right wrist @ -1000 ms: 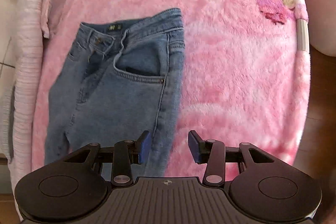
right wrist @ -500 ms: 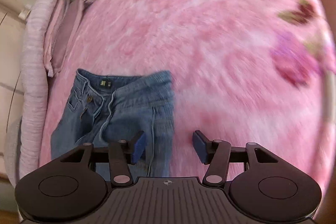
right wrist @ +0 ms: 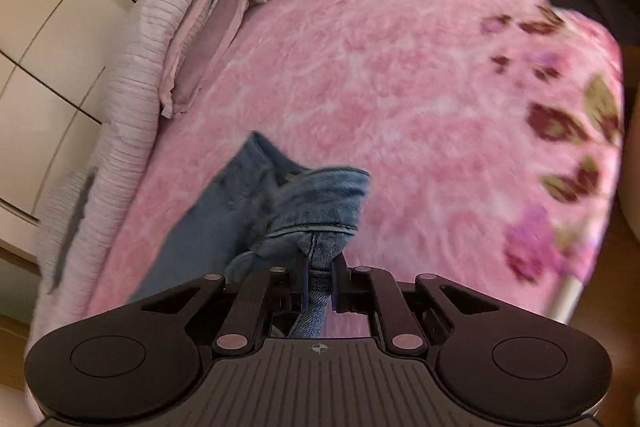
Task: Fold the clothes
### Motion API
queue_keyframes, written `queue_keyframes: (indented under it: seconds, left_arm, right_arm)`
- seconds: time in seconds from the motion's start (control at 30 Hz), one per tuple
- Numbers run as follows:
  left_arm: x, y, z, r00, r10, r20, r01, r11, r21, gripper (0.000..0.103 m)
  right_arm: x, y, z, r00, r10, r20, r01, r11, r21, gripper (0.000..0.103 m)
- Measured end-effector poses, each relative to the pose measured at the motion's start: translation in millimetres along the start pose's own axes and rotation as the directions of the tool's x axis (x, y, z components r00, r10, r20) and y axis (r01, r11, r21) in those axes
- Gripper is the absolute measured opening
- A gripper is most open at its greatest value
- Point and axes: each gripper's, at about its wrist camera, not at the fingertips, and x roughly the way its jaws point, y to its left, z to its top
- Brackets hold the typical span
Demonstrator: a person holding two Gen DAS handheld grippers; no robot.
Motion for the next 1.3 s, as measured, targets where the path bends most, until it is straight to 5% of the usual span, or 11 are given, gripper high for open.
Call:
queue_keyframes:
  seconds: [0.1,0.23,0.33,0.47,0.57,0.7,0.8,0.87,0.97,1.17,1.3]
  left_arm:
    - [6.4,19.2,-22.1,0.997,0.069,-0.041,-0.065,0.994,0.088,0.007]
    - [45.2,33.1,-58.3,0.971,0.196,-0.137,-0.175,0.973,0.151,0.012]
    - [37.0,30.3,-62.9,0.97,0.222,-0.099,-0.198,0.958,0.207,0.016]
    - [24.3,37.0,-57.3,0.953,0.295,-0.072,-0.275,0.939,0.207,0.026]
    - [16.3,43.1,-47.7,0.943,0.332,-0.026,-0.327,0.938,0.119,0.02]
    - [24.4,23.8,-60.2,0.963,0.248,-0.109,-0.231,0.962,0.148,0.021]
    - [31.2,-3.7,-82.8,0.949,0.252,-0.187,-0.203,0.947,0.248,0.021]
    - [25.3,-18.4,-92.0,0.949,0.237,-0.207,-0.179,0.948,0.263,0.021]
    - [8.5,-40.5,-99.8,0.96,0.17,-0.223,-0.119,0.967,0.225,0.021]
    - [11.4,-98.6,-120.8,0.957,0.042,-0.289,0.016,0.981,0.195,0.021]
    - [25.2,-143.8,-139.9,0.937,-0.039,-0.348,0.11,0.976,0.187,0.021]
  right_arm:
    - [1.2,-18.3,-17.7,0.996,-0.074,-0.058,0.072,0.997,-0.038,0.011]
    - [26.0,-54.1,-48.5,0.958,-0.235,-0.167,0.243,0.969,0.03,0.03]
    - [12.3,-48.1,-51.3,0.958,-0.258,-0.124,0.265,0.963,0.042,0.038]
    - [-10.2,-29.0,-46.2,0.927,-0.374,0.019,0.372,0.916,-0.152,0.039]
    - [-9.2,-20.0,-45.9,0.956,-0.29,0.04,0.292,0.93,-0.222,0.039]
    - [23.7,-18.5,-55.8,0.973,-0.214,-0.086,0.184,0.944,-0.274,0.04]
    - [45.7,-31.5,-61.2,0.931,-0.325,-0.166,0.281,0.929,-0.242,0.04]
    - [38.5,-29.4,-55.2,0.931,-0.324,-0.17,0.291,0.937,-0.195,0.04]
    - [26.3,-5.9,-43.3,0.932,-0.333,-0.145,0.283,0.915,-0.287,0.04]
    - [32.3,29.0,-7.6,0.981,-0.177,-0.083,0.116,0.87,-0.479,0.04]
    - [76.7,14.0,21.7,0.977,-0.075,-0.201,-0.021,0.898,-0.439,0.04]
